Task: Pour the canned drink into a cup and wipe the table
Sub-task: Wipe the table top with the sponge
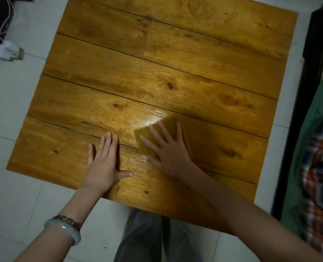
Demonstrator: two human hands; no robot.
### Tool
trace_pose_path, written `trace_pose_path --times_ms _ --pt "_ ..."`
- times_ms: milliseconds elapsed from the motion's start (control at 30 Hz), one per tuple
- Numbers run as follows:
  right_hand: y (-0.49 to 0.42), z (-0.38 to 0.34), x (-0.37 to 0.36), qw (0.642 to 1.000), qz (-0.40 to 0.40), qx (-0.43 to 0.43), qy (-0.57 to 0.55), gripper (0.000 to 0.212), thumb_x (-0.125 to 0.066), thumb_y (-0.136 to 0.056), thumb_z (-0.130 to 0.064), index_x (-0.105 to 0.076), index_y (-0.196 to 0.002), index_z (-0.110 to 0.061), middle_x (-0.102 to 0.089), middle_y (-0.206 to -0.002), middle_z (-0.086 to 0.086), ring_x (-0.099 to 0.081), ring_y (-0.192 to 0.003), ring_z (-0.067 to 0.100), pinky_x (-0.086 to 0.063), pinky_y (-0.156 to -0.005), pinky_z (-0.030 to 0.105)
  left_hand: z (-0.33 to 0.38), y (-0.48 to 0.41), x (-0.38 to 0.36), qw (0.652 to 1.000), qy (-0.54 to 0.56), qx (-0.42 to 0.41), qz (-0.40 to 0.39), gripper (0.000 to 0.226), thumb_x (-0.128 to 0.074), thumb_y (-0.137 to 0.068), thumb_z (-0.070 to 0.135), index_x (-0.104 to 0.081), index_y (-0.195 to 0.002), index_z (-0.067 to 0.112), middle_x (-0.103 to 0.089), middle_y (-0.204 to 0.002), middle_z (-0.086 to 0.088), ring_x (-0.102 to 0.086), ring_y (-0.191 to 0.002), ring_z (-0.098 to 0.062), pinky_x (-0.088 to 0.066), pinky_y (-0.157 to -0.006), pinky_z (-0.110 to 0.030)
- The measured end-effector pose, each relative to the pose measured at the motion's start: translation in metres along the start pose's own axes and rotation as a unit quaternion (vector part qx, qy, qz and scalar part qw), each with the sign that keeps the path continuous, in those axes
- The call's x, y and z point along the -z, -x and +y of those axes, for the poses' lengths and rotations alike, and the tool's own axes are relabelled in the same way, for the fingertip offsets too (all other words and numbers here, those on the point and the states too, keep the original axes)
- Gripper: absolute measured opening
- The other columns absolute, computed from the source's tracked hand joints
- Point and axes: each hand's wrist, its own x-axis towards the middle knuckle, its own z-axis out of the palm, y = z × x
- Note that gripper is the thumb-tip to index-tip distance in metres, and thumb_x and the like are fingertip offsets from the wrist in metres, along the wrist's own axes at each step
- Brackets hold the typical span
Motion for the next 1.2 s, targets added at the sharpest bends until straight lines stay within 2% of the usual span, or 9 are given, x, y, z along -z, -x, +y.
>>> trace_pose_path --times_ms 100,200,333,433,533,667,767,1033,1200 --pt "0.071 0.02 -0.003 1.0 -0.028 -0.002 0.009 0.06 -0.026 -0.093 -0.061 -0.021 -0.147 -0.036 -0.025 -0.155 0.004 -0.017 -0.143 0.031 -0.011 -0.106 0.069 -0.002 0.0 -0.001 1.0 0.006 -0.008 0.007 0.13 -0.066 -0.056 0.071 0.008 -0.149 0.016 0.02 -0.149 0.004 0.017 -0.139 -0.011 0.009 -0.114 -0.046" --pt "0.107 0.07 0.003 0.993 -0.058 -0.101 0.019 0.058 -0.007 -0.094 -0.06 -0.016 -0.146 -0.036 -0.03 -0.152 0.006 -0.012 -0.142 0.029 -0.014 -0.104 0.072 -0.004 0.0 -0.002 1.0 0.007 -0.01 0.01 0.131 -0.064 -0.054 0.072 0.006 -0.148 0.015 0.017 -0.15 0.003 0.014 -0.141 -0.015 0.007 -0.114 -0.047" --pt "0.054 0.12 0.019 0.956 -0.042 -0.29 -0.004 0.065 -0.004 -0.091 -0.063 -0.012 -0.148 -0.034 -0.015 -0.157 0.007 -0.009 -0.144 0.033 -0.005 -0.105 0.071 -0.002 0.0 -0.002 1.0 -0.01 -0.011 0.008 0.129 -0.059 -0.054 0.074 0.009 -0.147 0.014 0.018 -0.15 0.001 0.015 -0.141 -0.016 0.008 -0.114 -0.048" --pt "-0.027 0.113 0.025 0.938 -0.001 -0.345 -0.033 0.062 -0.014 -0.092 -0.061 -0.009 -0.149 -0.036 -0.005 -0.159 0.006 -0.003 -0.145 0.033 0.002 -0.104 0.071 0.0 0.0 -0.001 1.0 -0.016 -0.004 -0.001 0.129 -0.061 -0.058 0.072 0.014 -0.146 0.015 0.023 -0.148 0.001 0.019 -0.139 -0.015 0.01 -0.114 -0.047" --pt "-0.093 0.074 0.028 0.952 -0.001 -0.304 -0.043 0.065 -0.007 -0.09 -0.064 -0.005 -0.149 -0.037 0.001 -0.159 0.004 0.002 -0.145 0.032 0.007 -0.104 0.071 0.003 -0.001 0.0 1.0 -0.03 0.003 -0.004 0.13 -0.059 -0.059 0.074 0.015 -0.147 0.015 0.024 -0.149 0.0 0.019 -0.139 -0.015 0.011 -0.113 -0.046" --pt "-0.118 0.005 0.027 0.99 -0.029 -0.136 -0.016 0.063 -0.011 -0.093 -0.064 -0.005 -0.149 -0.037 0.001 -0.159 0.003 0.004 -0.145 0.031 0.009 -0.106 0.069 0.005 -0.002 0.001 0.999 -0.032 0.009 -0.007 0.13 -0.06 -0.057 0.074 0.011 -0.148 0.014 0.015 -0.156 -0.004 0.014 -0.143 -0.017 0.008 -0.114 -0.047" --pt "-0.108 0.022 0.026 0.997 -0.018 -0.071 0.009 0.061 -0.013 -0.093 -0.064 -0.008 -0.148 -0.039 -0.005 -0.159 0.0 -0.002 -0.146 0.027 0.007 -0.109 0.066 0.004 -0.001 0.001 1.0 -0.026 0.009 0.0 0.13 -0.057 -0.055 0.075 0.009 -0.149 0.014 0.015 -0.155 -0.003 0.013 -0.142 -0.016 0.008 -0.114 -0.047" --pt "0.003 0.151 0.022 0.946 -0.005 -0.323 -0.019 0.063 -0.005 -0.09 -0.063 -0.007 -0.148 -0.039 -0.004 -0.159 0.0 -0.003 -0.146 0.027 0.0 -0.109 0.067 0.002 -0.002 0.0 0.999 -0.051 0.012 -0.006 0.131 -0.047 -0.05 0.08 0.006 -0.149 0.014 0.011 -0.156 -0.003 0.014 -0.138 -0.011 0.004 -0.114 -0.049" --pt "0.067 0.129 0.012 0.891 0.017 -0.451 -0.045 0.062 -0.008 -0.092 -0.059 -0.007 -0.149 -0.034 -0.006 -0.159 0.005 -0.003 -0.145 0.031 -0.001 -0.107 0.069 0.005 -0.003 0.001 0.999 -0.047 0.014 -0.013 0.129 -0.061 -0.057 0.072 0.008 -0.149 0.013 0.012 -0.156 -0.006 0.012 -0.143 -0.018 0.006 -0.115 -0.049"
